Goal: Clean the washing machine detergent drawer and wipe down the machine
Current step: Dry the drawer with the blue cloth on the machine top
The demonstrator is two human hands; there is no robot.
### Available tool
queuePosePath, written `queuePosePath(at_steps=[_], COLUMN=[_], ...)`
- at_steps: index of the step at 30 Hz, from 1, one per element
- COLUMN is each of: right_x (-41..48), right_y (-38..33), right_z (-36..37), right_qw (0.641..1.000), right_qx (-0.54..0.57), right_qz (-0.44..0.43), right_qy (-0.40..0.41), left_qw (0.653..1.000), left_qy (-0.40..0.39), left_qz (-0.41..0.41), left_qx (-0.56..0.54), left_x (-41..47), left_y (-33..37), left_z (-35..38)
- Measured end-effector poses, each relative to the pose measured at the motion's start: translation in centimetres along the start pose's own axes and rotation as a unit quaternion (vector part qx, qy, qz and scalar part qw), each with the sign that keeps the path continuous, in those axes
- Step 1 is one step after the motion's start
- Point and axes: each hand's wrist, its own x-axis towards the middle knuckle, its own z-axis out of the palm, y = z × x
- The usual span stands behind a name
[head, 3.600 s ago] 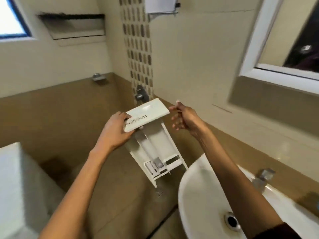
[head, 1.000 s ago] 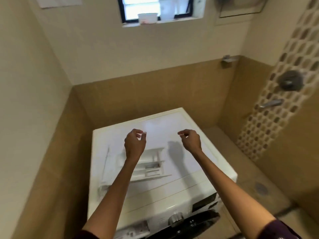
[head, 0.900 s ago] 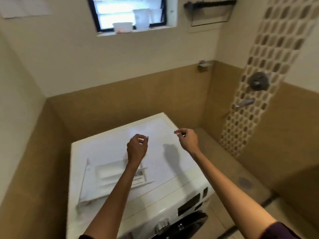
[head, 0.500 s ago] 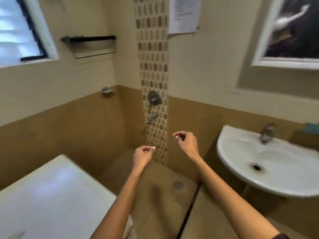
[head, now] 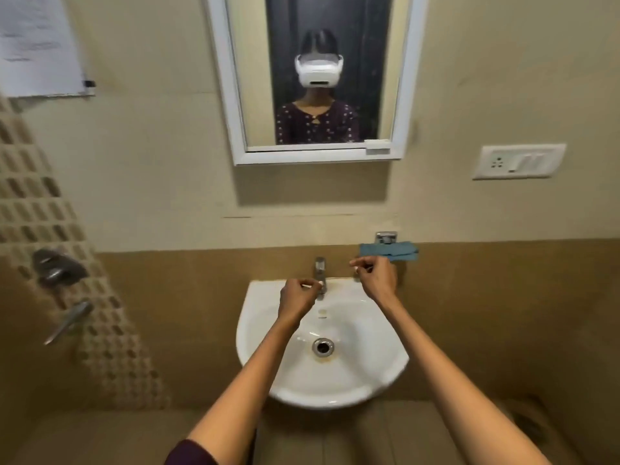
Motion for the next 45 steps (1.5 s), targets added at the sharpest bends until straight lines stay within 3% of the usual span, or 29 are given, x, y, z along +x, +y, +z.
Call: queuePosePath(at_steps=[6, 12, 17, 22, 27, 32, 36, 40, 45], right_x=[8.3, 16.1, 20.5, 22.4, 23.5, 23.3, 22.5, 19.9, 12.7], right_y=[5.0, 9.1, 11.4, 13.5, 13.5, 9.3, 5.5, 1.1, -5.3], right_z=[-1.7, 0.0, 2.2, 3.9, 3.0, 2.4, 2.4, 4.4, 9.0], right_qw=[0.997, 0.991, 0.984, 0.972, 0.985, 0.989, 0.986, 0.992, 0.969], right_qx=[-0.051, -0.103, -0.156, -0.217, -0.171, -0.090, -0.031, 0.009, 0.111], right_qz=[0.047, 0.076, 0.074, 0.038, 0.006, -0.049, -0.069, -0.124, -0.202], right_qy=[0.047, 0.036, -0.036, -0.082, -0.007, 0.103, 0.150, 0.036, -0.092], left_qw=[0.996, 0.992, 0.979, 0.979, 0.981, 0.980, 0.982, 0.984, 0.979], left_qy=[-0.085, -0.105, -0.146, -0.155, -0.161, -0.190, -0.144, -0.092, 0.094], left_qz=[0.017, -0.053, -0.130, -0.102, -0.050, 0.006, 0.107, 0.145, 0.162], left_qx=[0.019, 0.037, 0.063, 0.084, 0.092, -0.059, -0.067, -0.039, 0.081], left_x=[9.8, 19.5, 25.0, 28.0, 29.2, 27.3, 24.7, 20.9, 14.1], left_y=[2.8, 1.6, -0.9, -1.7, -0.8, 1.9, 3.8, 3.4, 1.0], left_z=[8.0, 13.3, 16.3, 17.9, 18.4, 16.2, 10.3, 2.8, -6.4])
